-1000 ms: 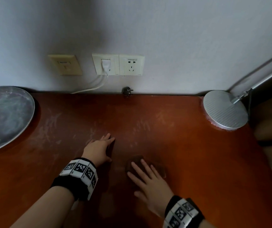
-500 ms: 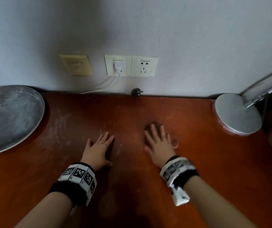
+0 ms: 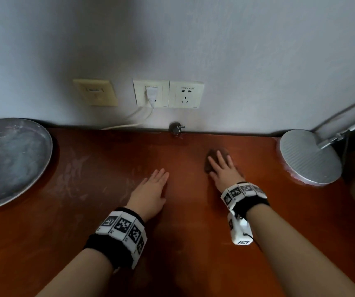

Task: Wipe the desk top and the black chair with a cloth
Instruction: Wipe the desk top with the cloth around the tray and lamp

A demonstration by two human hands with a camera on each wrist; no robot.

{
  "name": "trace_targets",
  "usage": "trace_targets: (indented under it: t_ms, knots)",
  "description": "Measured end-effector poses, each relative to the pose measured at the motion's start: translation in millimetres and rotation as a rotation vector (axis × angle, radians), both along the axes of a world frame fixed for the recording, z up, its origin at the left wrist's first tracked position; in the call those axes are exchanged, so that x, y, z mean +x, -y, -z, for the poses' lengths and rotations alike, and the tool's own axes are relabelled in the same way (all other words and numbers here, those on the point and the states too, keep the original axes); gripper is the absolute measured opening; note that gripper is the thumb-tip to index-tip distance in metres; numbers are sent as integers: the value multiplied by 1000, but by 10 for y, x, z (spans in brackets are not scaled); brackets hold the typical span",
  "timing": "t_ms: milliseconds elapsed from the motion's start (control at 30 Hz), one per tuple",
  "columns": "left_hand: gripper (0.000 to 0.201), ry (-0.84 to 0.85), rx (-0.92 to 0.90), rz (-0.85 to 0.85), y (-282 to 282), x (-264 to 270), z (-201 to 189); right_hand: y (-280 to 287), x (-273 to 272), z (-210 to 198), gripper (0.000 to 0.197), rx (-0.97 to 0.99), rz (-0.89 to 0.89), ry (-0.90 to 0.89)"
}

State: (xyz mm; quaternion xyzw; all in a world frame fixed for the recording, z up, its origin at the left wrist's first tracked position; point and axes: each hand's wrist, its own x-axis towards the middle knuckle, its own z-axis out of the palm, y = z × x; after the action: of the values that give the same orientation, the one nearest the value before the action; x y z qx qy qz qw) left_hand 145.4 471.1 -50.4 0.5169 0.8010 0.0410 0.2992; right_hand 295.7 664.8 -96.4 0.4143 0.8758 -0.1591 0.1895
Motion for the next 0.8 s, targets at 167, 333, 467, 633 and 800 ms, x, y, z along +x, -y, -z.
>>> trace_targets:
  t_ms: [167,333,467,633,800]
  knots:
    - [70,-2,54,5,-415,236,-17,-392,111,30,56,38,126,-15]
    - [71,-32,30,-67,-559,173,38,131,-86,82,53,98,-233,-147]
    - [69,-28,-10,-156,-561,96,117,468,-122,256,53,-4,-601,-240]
    - [74,-40,-27,-225,-468,69,181,-809,171,187,57,165,-223,-91]
    - [74,-36,-26,-244,-496,120,198,-682,-96,15,61,43,-167,-29]
